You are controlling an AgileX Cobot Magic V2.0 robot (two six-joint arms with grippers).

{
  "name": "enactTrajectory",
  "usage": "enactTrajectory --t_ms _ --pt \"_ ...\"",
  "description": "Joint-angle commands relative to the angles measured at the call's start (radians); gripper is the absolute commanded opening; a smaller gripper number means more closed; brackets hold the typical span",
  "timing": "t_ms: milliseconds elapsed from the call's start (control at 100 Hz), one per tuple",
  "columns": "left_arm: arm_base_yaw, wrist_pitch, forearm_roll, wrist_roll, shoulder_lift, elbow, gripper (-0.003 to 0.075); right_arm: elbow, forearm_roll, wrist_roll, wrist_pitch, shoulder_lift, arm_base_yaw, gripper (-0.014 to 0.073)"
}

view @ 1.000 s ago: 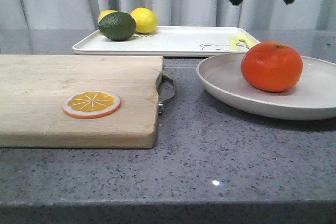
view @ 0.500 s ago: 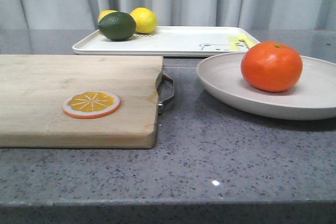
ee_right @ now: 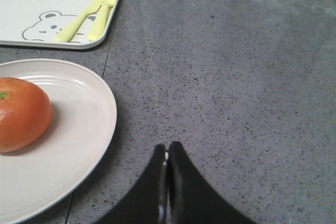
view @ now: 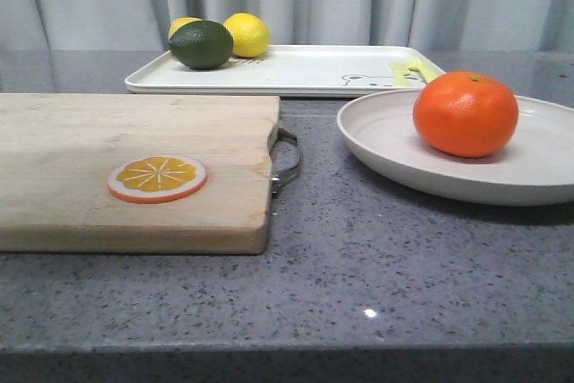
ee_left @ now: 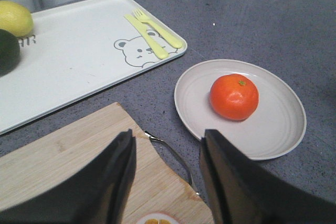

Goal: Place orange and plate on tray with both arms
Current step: 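Raise the left gripper away from the plate, then lower the right gripper and pinch the rim of the white plate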

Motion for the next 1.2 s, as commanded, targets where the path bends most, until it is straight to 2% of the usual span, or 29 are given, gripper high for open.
enactTrajectory --t_ms 0,200,380,450,620,690,940,1190 --pt "0.005 -0.107 -0.014 0.0 -0.095 0.041 0.0281 -0.038 -0.006 0.004 -0.047 0.012 -0.004 -0.0066" --pt "0.005 -0.153 -0.014 0.0 -0.232 0.172 0.0281 -0.081 -0.006 -0.048 0.022 0.034 0.037 -0.0066" --pt "0.005 -0.167 -0.014 0.0 -0.277 0.217 0.0281 -0.16 -0.006 -0.05 0.124 0.137 0.053 -0.005" --pt "0.005 -0.167 -0.014 0.0 -0.277 0.219 0.0281 -0.194 -0.003 -0.05 0.155 0.186 0.053 0.0022" --pt "0.005 -0.167 -0.016 0.0 -0.277 0.219 0.0281 -0.294 0.031 -0.05 0.228 0.309 0.053 0.0338" --pt "0.005 -0.167 -0.016 0.0 -0.277 0.219 0.0281 -0.339 0.06 -0.05 0.274 0.371 0.053 0.0402" --pt "0.005 -0.167 -0.016 0.0 -0.277 0.219 0.0281 -0.509 0.142 -0.051 0.422 0.6 0.053 0.0403" --pt "0.005 -0.167 -0.016 0.0 -0.277 0.219 0.0281 -0.633 0.192 -0.053 0.5 0.798 0.053 0.0403"
